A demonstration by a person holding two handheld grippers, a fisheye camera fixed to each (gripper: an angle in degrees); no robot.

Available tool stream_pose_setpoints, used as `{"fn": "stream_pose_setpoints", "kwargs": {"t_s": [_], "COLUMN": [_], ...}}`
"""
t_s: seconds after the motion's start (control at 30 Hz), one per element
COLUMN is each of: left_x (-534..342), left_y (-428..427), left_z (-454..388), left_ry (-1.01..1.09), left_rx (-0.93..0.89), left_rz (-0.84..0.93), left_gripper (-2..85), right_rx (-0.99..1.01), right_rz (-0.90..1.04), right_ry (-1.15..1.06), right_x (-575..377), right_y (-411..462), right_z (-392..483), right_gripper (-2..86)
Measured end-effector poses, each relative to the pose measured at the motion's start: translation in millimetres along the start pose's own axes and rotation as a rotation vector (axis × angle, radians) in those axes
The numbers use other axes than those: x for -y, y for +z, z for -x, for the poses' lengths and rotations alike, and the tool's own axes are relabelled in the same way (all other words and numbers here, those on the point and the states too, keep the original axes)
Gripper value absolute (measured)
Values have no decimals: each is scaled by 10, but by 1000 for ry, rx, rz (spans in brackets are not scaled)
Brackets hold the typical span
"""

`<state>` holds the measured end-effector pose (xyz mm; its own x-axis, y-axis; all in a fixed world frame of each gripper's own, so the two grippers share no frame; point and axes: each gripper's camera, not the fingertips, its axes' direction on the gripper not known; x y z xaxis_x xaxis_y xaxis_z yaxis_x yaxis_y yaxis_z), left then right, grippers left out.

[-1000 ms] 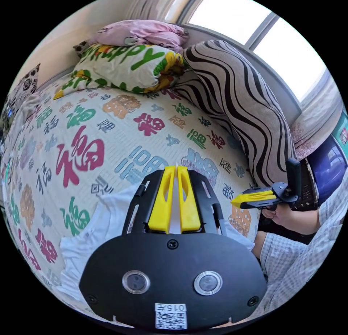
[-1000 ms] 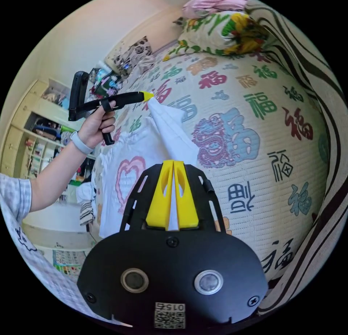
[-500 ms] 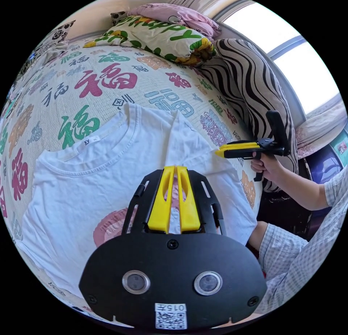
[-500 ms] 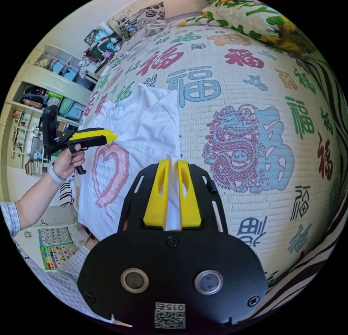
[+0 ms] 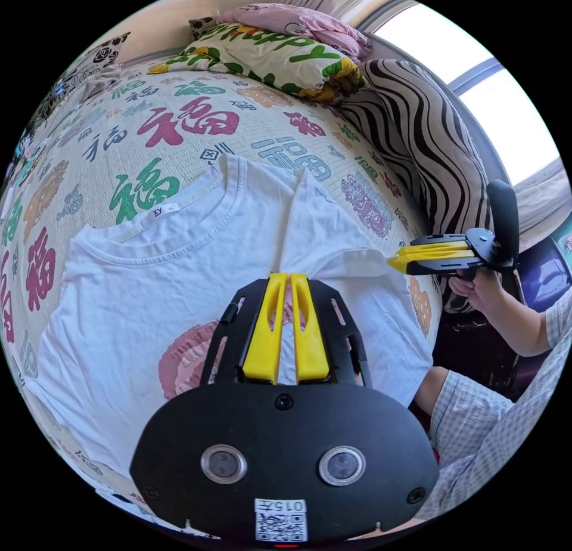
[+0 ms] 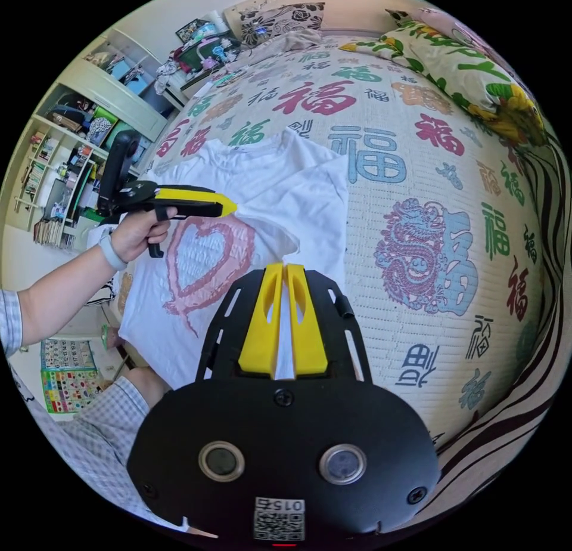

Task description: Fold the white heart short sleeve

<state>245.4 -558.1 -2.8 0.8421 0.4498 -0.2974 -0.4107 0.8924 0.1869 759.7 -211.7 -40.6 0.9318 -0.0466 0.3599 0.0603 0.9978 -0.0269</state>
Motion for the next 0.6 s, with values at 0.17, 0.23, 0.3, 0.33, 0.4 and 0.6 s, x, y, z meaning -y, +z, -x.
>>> {"fn": "stream_pose_setpoints", "kwargs": {"t_s": [0.17,0.23,0.3,0.33,0.4,0.6], "left_x": [-66,-92,-102,-103,-92,49], "left_y": [72,78,59,38,5,106], "left_z": [74,96,90,77,59,5], "left_ry": [-33,-47,-46,-40,-39,-80], "left_rx": [16,14,48,60,41,-50], "left_rz": [34,45,55,54,41,1], "left_gripper": [0,3,8,14,31,64], "right_rx": [98,110,109,97,74,64], "right_rz": [71,118,109,98,82,8], "right_ry": [-14,36,54,63,79,159], "right_x": [-113,-183,-217,-227,-224,-212], "right_y": [271,392,350,301,230,24], "right_z": [106,44,14,-1,-31,-161], "right_gripper": [4,15,26,32,41,62]}}
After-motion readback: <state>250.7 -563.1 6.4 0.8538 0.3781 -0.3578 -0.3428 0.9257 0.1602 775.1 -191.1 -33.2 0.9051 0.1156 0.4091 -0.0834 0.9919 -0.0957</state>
